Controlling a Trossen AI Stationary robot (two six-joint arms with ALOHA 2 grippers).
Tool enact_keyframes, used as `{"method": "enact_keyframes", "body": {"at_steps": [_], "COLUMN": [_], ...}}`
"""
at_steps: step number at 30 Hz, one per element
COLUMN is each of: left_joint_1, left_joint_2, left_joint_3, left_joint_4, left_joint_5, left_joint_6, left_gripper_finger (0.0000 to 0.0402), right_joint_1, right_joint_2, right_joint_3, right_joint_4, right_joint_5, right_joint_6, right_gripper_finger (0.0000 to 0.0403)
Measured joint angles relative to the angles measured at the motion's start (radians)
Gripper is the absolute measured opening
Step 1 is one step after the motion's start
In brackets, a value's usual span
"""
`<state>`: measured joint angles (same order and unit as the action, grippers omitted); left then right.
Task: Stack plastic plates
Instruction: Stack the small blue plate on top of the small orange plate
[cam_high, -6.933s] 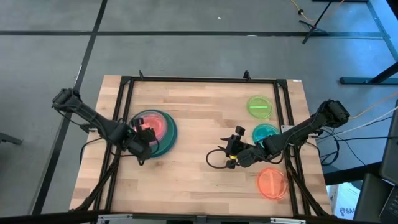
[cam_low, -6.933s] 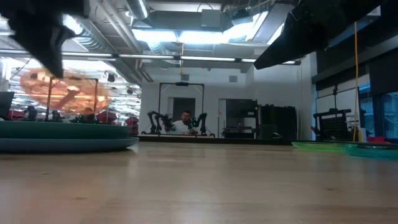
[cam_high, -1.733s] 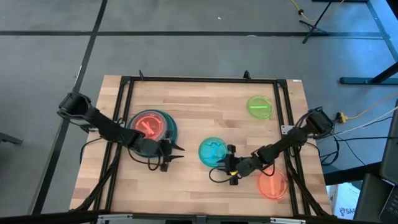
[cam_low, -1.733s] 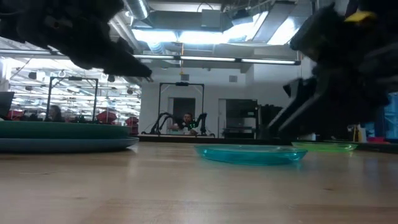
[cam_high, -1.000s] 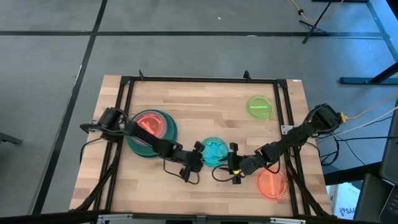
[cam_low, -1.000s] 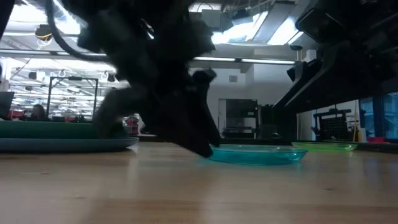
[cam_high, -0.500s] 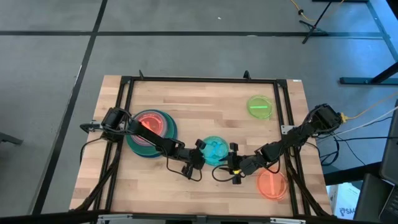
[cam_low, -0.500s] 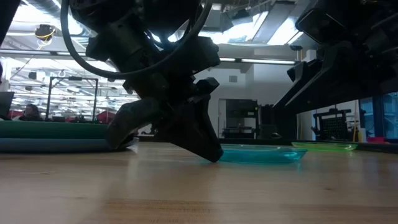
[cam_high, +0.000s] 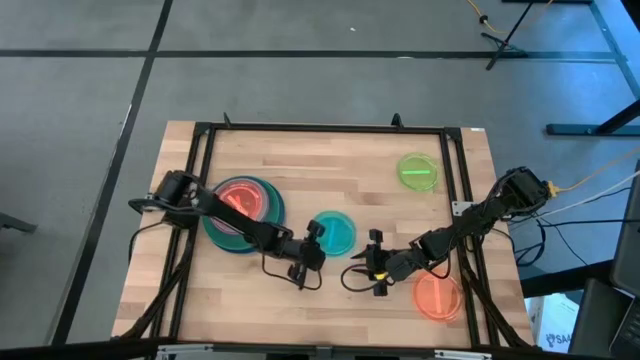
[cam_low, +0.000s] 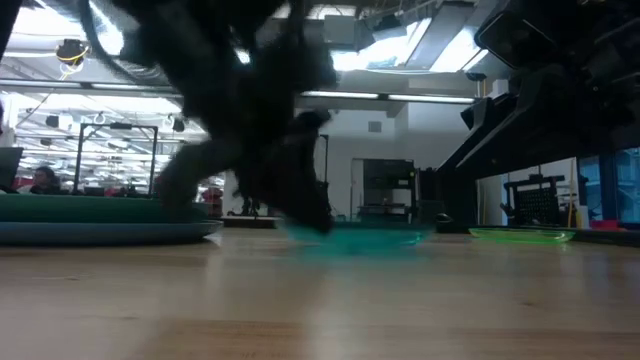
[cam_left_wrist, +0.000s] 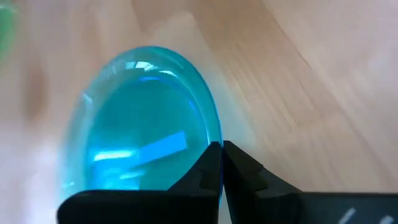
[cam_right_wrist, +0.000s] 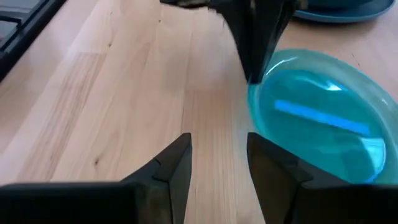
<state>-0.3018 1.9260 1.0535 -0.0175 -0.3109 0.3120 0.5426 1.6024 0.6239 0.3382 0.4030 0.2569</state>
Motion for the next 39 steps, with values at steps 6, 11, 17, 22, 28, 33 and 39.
{"method": "enact_keyframes", "body": {"at_steps": [6,11,17,22,28,33,39], "left_joint_1": [-0.035,-0.063,-0.102,-0.128,-0.161,-0.177,-0.186], "left_joint_2": [-0.126,-0.243,-0.366,-0.457,-0.581,-0.692,-0.767], "left_joint_3": [0.002,0.002,0.002,-0.020,-0.112,-0.228,-0.356], "left_joint_4": [-0.133,-0.272,-0.464,-0.630,-0.765,-0.835,-0.866], "left_joint_5": [-0.080,-0.113,-0.179,-0.222,-0.281,-0.276,-0.244], "left_joint_6": [-0.066,-0.149,-0.271,-0.420,-0.627,-0.810,-0.963], "left_gripper_finger": [0.0002,0.0004,0.0002,0.0003,0.0004,0.0004,0.0004], "right_joint_1": [0.000,0.000,0.000,0.000,0.000,0.000,0.000], "right_joint_2": [0.000,0.000,0.000,0.000,0.000,0.000,0.000], "right_joint_3": [0.000,0.000,0.000,0.000,0.000,0.000,0.000], "right_joint_4": [0.002,-0.007,-0.007,-0.018,-0.028,-0.028,-0.027], "right_joint_5": [0.008,0.032,0.032,0.032,0.033,0.034,0.058], "right_joint_6": [0.001,0.001,0.002,0.004,0.026,0.027,0.027], "right_gripper_finger": [0.0147,0.0147,0.0147,0.0147,0.0147,0.0147,0.0147]}}
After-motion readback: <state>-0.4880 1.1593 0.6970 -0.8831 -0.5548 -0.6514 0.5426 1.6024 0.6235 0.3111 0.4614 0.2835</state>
